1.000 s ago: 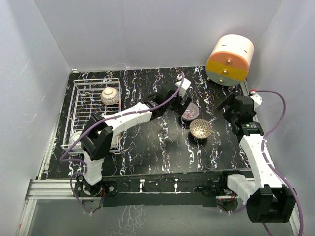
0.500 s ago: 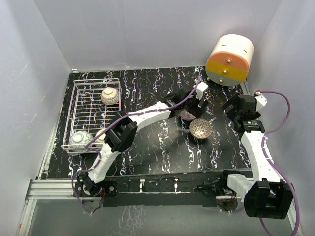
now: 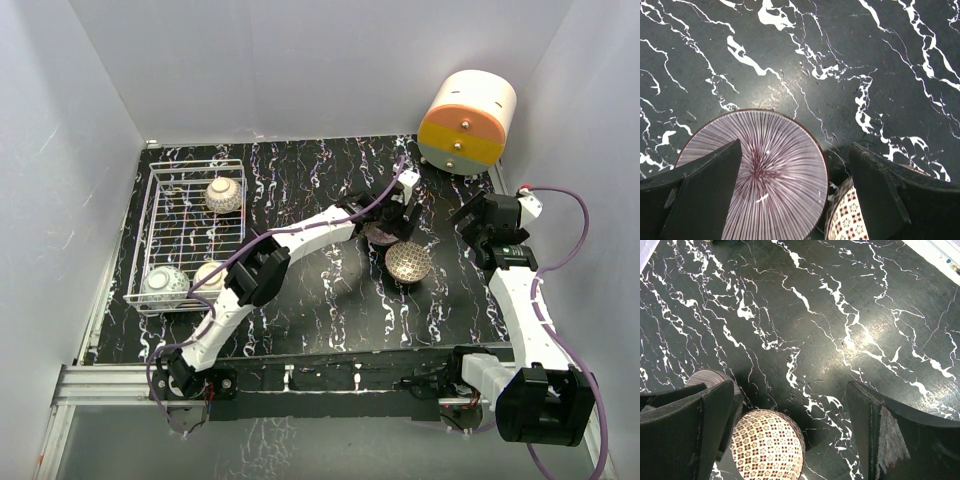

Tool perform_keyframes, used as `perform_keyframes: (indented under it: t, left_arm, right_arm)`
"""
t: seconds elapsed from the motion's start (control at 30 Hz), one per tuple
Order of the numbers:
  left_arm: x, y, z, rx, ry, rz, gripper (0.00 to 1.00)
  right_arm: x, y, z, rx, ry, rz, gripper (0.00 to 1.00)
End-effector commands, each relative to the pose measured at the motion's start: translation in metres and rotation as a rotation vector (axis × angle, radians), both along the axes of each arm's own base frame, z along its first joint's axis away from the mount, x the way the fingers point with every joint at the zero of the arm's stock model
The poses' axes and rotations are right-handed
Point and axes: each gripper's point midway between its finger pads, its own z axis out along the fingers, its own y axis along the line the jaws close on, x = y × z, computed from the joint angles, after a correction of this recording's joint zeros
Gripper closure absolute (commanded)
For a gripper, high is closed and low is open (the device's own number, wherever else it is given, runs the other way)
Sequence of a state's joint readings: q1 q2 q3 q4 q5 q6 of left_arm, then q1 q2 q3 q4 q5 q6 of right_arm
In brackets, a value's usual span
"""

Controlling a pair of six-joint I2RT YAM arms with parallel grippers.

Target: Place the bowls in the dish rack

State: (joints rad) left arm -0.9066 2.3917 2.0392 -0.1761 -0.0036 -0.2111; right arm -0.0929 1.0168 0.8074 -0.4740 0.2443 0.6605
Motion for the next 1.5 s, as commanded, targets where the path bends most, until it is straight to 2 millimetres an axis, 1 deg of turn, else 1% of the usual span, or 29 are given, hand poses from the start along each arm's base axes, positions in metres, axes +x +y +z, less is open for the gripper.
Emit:
perform_keyframes:
  t: [0.0,0.07,0.1,0.17,0.27,0.33,0.47,0.67,0.7,0.8,0.83,0.9,1.03,1.17,1.2,1.27,1.3,1.37,1.4,1.43,1.47]
  left_arm:
    - [0.008,-0.009,-0.003,-0.002,0.003,0.036,0.15]
    - [0.011,-0.01,-0.01,0.008,0.008,0.044,0.16]
    - [0.012,-0.009,-0.017,0.02,0.012,0.052,0.16]
    - [0.013,-0.007,-0.023,0.033,0.016,0.067,0.17]
    - [0.016,-0.003,-0.029,0.049,0.015,0.09,0.18]
    - [0.015,-0.002,-0.031,0.06,0.016,0.093,0.21]
    - [0.014,0.002,-0.038,0.086,0.026,0.098,0.38]
    - [0.008,0.012,-0.048,0.111,0.042,0.103,0.68]
    - [0.007,0.013,-0.049,0.118,0.043,0.103,0.74]
    - [0.007,0.02,-0.053,0.14,0.041,0.115,0.98]
    - [0.007,0.021,-0.051,0.145,0.036,0.118,1.0]
    - [0.007,0.026,-0.048,0.15,0.024,0.122,1.0]
    - [0.01,0.035,-0.028,0.144,-0.022,0.148,1.0]
    - [0.009,0.043,0.005,0.082,-0.079,0.154,1.0]
    - [0.01,0.046,0.017,0.057,-0.091,0.163,1.0]
    - [0.01,0.057,0.033,0.01,-0.104,0.182,1.0]
    - [0.009,0.062,0.046,-0.025,-0.112,0.189,1.0]
    - [0.009,0.076,0.067,-0.092,-0.119,0.208,1.0]
    - [0.009,0.084,0.086,-0.141,-0.131,0.215,1.0]
    - [0.009,0.092,0.096,-0.176,-0.133,0.222,1.0]
    - [0.008,0.099,0.111,-0.217,-0.136,0.225,1.0]
  right_arm:
    - [0.006,-0.004,0.015,-0.009,-0.064,-0.02,0.02]
    - [0.006,-0.004,0.015,-0.011,-0.064,-0.017,0.02]
    - [0.006,-0.004,0.015,-0.011,-0.064,-0.016,0.02]
    - [0.006,-0.005,0.015,-0.014,-0.062,-0.016,0.02]
    - [0.005,-0.005,0.013,-0.015,-0.058,-0.017,0.02]
    - [0.004,-0.005,0.012,-0.014,-0.058,-0.017,0.02]
    - [0.004,-0.004,0.011,-0.012,-0.06,-0.017,0.02]
    - [0.003,-0.004,0.011,-0.011,-0.059,-0.016,0.02]
    - [0.003,-0.004,0.011,-0.012,-0.06,-0.017,0.02]
    - [0.003,-0.004,0.011,-0.014,-0.059,-0.019,0.02]
    - [0.002,-0.005,0.01,-0.014,-0.057,-0.019,0.02]
    - [0.002,-0.005,0.01,-0.015,-0.057,-0.021,0.02]
    - [0.003,-0.004,0.009,-0.011,-0.056,-0.019,0.01]
    - [0.003,-0.003,0.009,-0.006,-0.058,-0.016,0.02]
    - [0.003,-0.003,0.009,-0.007,-0.058,-0.017,0.02]
    - [0.003,-0.003,0.008,-0.007,-0.056,-0.017,0.02]
    - [0.003,-0.004,0.008,-0.006,-0.055,-0.019,0.02]
    - [0.003,-0.003,0.007,-0.004,-0.054,-0.018,0.01]
    - [0.002,-0.003,0.005,-0.004,-0.051,-0.018,0.02]
    - [0.002,-0.003,0.005,-0.002,-0.051,-0.018,0.02]
    - [0.002,-0.003,0.004,-0.002,-0.052,-0.018,0.02]
